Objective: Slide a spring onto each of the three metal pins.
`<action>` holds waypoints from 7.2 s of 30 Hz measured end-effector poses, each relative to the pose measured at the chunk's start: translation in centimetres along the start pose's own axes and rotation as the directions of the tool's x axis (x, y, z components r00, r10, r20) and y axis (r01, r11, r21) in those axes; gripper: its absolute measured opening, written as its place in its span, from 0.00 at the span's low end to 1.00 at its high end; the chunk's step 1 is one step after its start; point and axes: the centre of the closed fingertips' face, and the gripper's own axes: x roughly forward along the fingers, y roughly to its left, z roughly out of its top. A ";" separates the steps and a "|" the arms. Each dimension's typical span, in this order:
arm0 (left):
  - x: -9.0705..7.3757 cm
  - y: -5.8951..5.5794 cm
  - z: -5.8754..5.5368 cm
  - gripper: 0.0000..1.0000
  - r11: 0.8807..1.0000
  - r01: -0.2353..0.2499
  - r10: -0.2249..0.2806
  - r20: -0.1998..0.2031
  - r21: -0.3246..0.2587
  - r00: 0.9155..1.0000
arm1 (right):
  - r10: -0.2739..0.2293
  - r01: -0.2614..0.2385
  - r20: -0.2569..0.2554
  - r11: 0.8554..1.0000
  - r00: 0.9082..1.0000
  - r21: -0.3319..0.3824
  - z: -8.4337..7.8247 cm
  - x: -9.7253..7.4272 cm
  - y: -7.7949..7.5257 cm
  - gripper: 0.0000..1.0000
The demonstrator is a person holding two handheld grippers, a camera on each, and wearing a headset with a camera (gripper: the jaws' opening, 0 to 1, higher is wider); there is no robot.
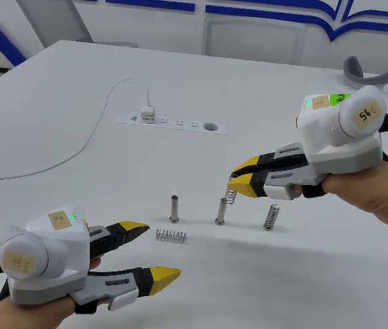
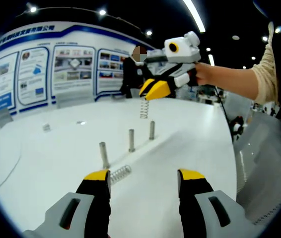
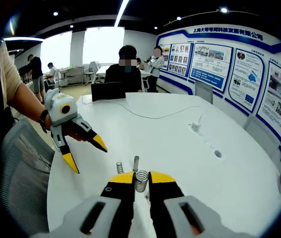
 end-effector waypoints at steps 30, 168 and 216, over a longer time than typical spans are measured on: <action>-0.4 0.8 -0.4 0.55 1.000 -0.017 0.017 -0.008 -0.012 1.000 | -0.039 0.040 -0.030 0.999 0.999 0.034 -2.3 3.0 -2.2 0.11; -1.1 1.7 -1.0 0.53 0.999 -0.043 0.042 -0.031 -0.024 0.999 | 0.134 -0.130 -0.095 0.990 0.986 0.055 -7.6 11.8 5.6 0.12; 0.7 -1.7 0.2 0.35 0.991 0.076 -0.072 -0.045 0.111 0.996 | 0.251 -0.268 -0.155 0.958 0.956 -0.101 -5.1 4.4 9.9 0.11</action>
